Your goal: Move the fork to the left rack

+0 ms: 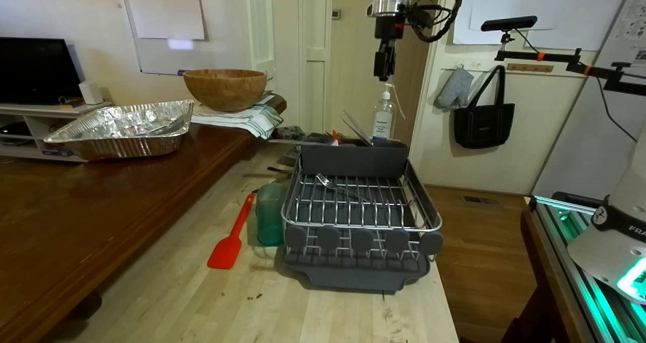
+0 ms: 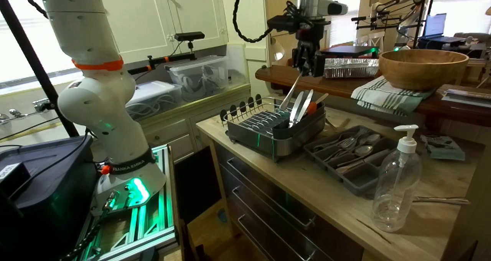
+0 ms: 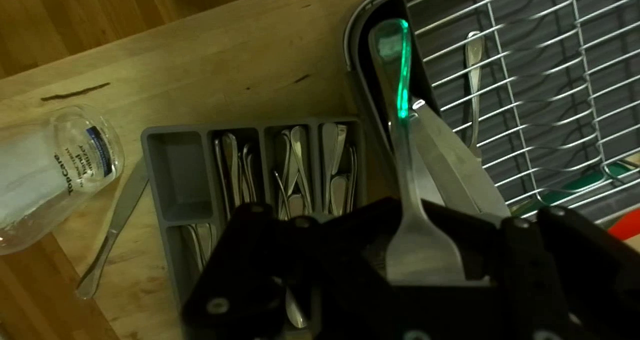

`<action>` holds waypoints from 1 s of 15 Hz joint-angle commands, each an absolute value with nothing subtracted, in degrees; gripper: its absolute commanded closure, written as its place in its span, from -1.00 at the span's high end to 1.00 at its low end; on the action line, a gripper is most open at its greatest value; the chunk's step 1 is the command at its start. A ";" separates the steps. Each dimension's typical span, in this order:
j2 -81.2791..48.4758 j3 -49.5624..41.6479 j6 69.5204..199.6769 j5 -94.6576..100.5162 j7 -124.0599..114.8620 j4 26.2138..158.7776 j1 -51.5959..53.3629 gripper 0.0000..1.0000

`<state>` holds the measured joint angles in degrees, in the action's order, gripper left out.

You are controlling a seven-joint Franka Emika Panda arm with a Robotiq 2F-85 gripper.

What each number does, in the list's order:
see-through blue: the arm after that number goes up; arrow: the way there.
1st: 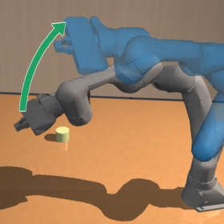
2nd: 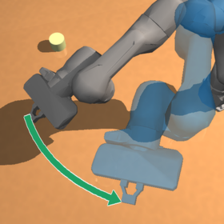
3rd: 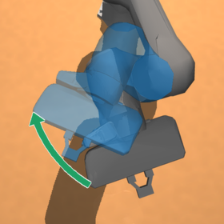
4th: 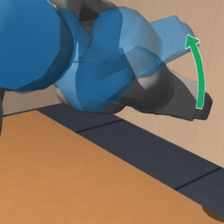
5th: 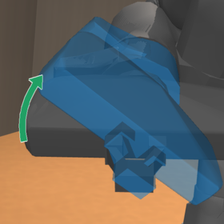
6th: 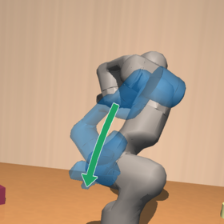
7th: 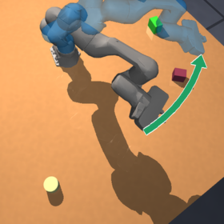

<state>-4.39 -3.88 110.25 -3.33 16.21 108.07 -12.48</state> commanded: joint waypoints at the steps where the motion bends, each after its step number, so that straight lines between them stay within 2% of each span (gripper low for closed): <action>1: -4.18 -5.29 110.17 -3.46 16.22 108.25 -11.13 -0.99; 9: -4.43 -4.58 113.66 -2.48 15.26 111.06 -9.15 -1.00; 15: -5.78 -4.49 121.76 -2.49 15.46 113.58 -8.06 -1.00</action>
